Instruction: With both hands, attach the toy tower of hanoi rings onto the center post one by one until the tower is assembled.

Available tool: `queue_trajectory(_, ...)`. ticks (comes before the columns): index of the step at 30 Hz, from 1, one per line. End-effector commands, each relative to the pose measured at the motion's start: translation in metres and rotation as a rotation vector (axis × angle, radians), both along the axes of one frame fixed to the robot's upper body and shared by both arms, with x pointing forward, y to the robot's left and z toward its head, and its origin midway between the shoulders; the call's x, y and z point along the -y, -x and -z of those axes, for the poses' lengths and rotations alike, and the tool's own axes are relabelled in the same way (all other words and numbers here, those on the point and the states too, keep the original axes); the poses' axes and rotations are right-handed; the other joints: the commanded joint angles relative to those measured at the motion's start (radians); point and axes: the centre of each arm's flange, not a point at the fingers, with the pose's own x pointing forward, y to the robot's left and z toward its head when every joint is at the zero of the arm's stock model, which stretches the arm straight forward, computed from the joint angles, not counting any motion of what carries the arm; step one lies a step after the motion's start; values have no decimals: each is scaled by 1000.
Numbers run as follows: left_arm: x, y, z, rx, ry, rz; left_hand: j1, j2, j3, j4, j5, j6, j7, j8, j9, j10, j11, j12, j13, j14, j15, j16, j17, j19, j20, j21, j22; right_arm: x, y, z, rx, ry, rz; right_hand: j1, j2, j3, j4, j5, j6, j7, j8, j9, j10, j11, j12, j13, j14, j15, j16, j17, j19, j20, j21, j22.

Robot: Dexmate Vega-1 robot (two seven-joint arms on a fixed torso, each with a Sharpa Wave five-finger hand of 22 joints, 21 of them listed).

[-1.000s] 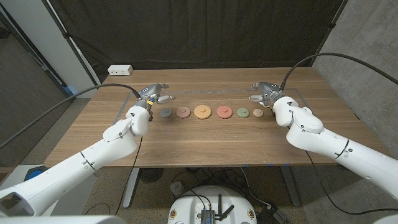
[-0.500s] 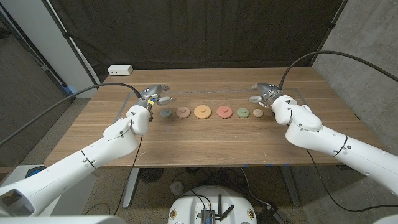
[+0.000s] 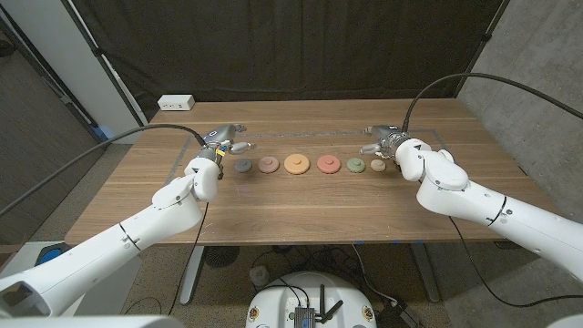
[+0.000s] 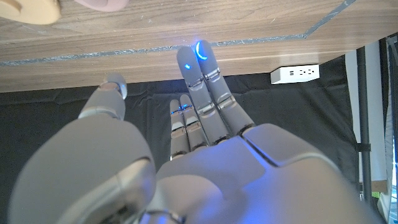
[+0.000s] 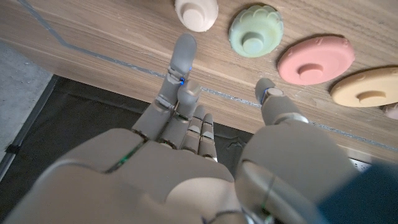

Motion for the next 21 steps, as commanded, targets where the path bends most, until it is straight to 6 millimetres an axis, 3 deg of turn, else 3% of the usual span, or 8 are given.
queue_trajectory(1,-3,2,5,12,20,-7,14,2,-6,-1,5,18,0,11,5,16,3,6,6,12,-102,10,5,11,-75,11,1,-9,0,4,-22,32,-6,9,-7,-2,0,-4,-4,-4,0,3,-2,0,6,-2,-8,-128,-3,0,2,-77,13,3)
queue_trajectory(21,-2,-1,7,-11,26,3,21,4,-11,-1,5,19,3,9,4,14,8,1,7,5,-102,17,-5,4,-69,19,-8,-24,-6,8,-43,45,-22,20,3,-7,2,-14,2,-4,9,3,6,0,13,-5,-14,-128,-3,0,-7,-77,18,-10)
